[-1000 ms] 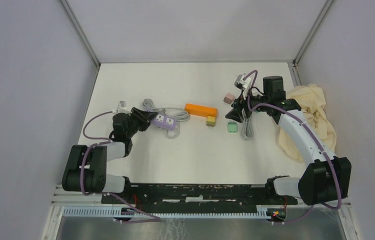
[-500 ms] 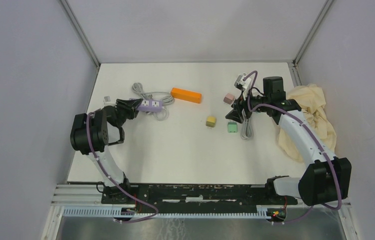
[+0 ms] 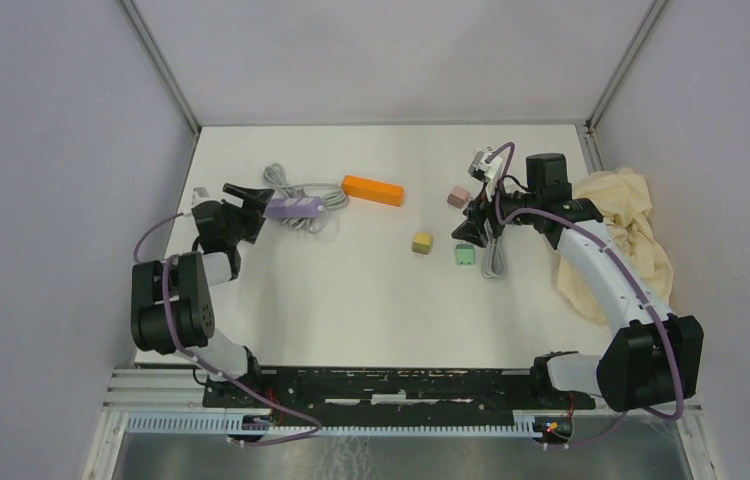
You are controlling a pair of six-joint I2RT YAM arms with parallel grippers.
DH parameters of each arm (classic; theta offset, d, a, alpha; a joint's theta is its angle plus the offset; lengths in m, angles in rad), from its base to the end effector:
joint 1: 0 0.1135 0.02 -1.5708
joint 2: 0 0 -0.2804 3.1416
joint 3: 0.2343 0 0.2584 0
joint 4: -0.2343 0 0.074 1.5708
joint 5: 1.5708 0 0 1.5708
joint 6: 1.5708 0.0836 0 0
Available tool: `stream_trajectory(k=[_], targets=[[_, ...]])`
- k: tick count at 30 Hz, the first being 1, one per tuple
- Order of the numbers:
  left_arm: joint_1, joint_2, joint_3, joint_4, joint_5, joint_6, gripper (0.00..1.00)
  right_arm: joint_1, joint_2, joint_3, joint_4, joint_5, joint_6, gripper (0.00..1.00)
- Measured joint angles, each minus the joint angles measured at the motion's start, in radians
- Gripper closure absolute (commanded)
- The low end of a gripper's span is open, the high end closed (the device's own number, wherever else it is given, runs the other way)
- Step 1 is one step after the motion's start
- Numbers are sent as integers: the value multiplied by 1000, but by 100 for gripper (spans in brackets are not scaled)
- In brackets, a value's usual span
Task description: Pull the plug off the socket
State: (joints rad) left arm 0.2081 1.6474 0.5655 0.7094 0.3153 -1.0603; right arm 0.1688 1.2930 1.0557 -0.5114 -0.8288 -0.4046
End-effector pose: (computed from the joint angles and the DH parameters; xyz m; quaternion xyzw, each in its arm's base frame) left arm 0.3531 0.0481 0.1435 -0.4119 0.7094 -0.3483 0.4536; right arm 0.2825 0.1107 0.2935 -0.3916 0.7594 0.3235 0.4066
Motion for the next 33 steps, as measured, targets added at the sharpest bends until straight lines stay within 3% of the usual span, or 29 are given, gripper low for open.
stream_trajectory(k=[4, 8, 9, 14, 20, 25, 33], targets=[[0, -167, -8, -124, -56, 57, 1, 0, -16, 0, -16, 19, -18, 24], [0, -358, -34, -227, -69, 95, 1, -8, -75, 0, -30, 55, -31, 2], [0, -404, -34, -257, -68, 103, 1, -10, -99, 0, -30, 76, -30, 1], [0, -636, 12, -433, -25, 163, 1, -19, -214, 24, -40, 236, 39, 0], [-1, -844, 253, -563, 83, 254, 1, -27, -220, 328, -150, 450, 192, 1], [-1, -913, 424, -574, 223, 270, 1, -29, -221, 577, -264, 435, 238, 0], [-1, -939, 635, -718, 373, 329, 1, -29, -216, 792, -406, 429, 430, 1]])
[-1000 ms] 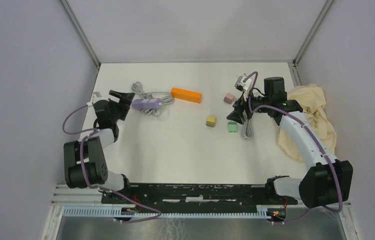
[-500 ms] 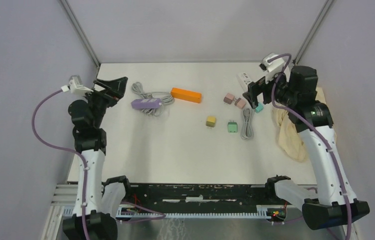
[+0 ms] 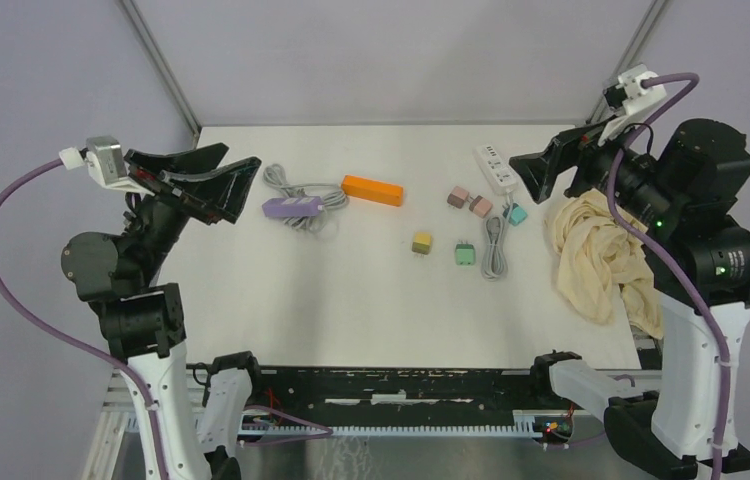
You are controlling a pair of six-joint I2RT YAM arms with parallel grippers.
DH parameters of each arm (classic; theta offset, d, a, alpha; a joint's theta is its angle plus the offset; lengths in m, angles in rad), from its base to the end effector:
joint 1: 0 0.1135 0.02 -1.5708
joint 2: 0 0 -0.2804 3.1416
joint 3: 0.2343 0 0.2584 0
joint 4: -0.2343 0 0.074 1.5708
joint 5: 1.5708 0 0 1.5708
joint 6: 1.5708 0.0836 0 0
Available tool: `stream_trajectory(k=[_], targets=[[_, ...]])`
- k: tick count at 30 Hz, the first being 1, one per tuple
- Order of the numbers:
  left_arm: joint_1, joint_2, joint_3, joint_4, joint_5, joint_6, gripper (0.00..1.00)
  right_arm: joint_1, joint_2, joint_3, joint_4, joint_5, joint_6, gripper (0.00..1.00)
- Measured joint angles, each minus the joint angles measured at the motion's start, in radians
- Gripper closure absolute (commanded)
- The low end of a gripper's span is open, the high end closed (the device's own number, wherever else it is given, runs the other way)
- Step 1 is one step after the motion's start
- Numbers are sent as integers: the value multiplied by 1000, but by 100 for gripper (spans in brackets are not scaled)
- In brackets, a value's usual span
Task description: Pull the plug off the socket
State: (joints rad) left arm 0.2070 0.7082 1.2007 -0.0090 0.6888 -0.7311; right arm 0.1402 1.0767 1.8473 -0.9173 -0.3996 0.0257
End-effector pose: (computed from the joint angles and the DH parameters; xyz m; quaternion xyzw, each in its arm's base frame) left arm 0.1311 -0.0268 0.5320 0.0377 0.5649 -0.3774 0.7328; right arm 0.1687 0.0567 0.5564 -0.1719 0.7333 0.2028 0.6257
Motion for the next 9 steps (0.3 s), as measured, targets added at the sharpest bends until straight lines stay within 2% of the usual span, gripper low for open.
stream_trajectory(k=[3, 9], targets=[[-3, -2, 50, -55, 25, 35, 1, 0, -2, 54, -27, 19, 55, 1], [-22, -11, 51, -108, 48, 69, 1, 0, -18, 69, -47, 45, 85, 1]])
